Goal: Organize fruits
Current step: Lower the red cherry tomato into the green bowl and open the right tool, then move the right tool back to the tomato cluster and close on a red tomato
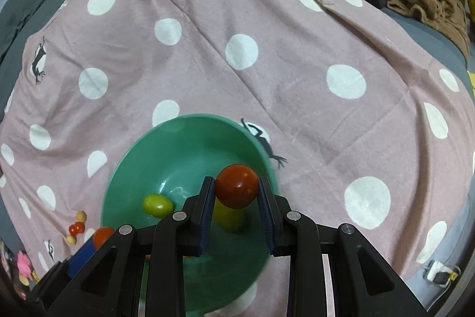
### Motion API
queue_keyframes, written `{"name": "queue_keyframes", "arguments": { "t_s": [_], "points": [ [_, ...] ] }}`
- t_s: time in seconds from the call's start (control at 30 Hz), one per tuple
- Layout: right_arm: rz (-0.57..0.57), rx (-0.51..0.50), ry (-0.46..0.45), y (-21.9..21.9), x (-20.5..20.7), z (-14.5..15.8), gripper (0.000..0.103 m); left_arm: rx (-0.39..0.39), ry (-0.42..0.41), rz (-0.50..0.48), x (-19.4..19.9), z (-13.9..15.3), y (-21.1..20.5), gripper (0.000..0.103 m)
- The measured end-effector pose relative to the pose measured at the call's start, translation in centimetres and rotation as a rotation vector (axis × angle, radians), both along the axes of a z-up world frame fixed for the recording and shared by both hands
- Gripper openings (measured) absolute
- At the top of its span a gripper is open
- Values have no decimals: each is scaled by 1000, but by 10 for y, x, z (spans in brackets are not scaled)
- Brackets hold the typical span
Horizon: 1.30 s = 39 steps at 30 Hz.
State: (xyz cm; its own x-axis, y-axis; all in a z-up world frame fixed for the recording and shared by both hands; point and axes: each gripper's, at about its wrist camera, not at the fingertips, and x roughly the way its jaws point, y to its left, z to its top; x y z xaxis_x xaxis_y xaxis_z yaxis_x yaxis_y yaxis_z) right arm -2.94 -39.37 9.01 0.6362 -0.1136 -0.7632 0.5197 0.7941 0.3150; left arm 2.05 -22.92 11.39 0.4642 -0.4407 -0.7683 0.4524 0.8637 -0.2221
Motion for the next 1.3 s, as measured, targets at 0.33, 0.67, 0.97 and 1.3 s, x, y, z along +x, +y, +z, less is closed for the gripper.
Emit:
{"name": "queue_keyframes", "arguments": {
  "t_s": [0.33, 0.67, 0.97, 1.3],
  "points": [
    [51, 20, -21, -8, 5, -3, 30, -1, 26, -12, 2, -11, -18, 29],
    [107, -53, -6, 11, 9, 3, 50, 0, 21, -32, -1, 4, 3, 53],
    [163, -122, -57, 45, 11, 19, 50, 7, -54, 108, 3, 50, 89, 57],
    [287, -228, -134, 123, 20, 42, 50, 26, -52, 315, 9, 31, 200, 60]
  ]
}}
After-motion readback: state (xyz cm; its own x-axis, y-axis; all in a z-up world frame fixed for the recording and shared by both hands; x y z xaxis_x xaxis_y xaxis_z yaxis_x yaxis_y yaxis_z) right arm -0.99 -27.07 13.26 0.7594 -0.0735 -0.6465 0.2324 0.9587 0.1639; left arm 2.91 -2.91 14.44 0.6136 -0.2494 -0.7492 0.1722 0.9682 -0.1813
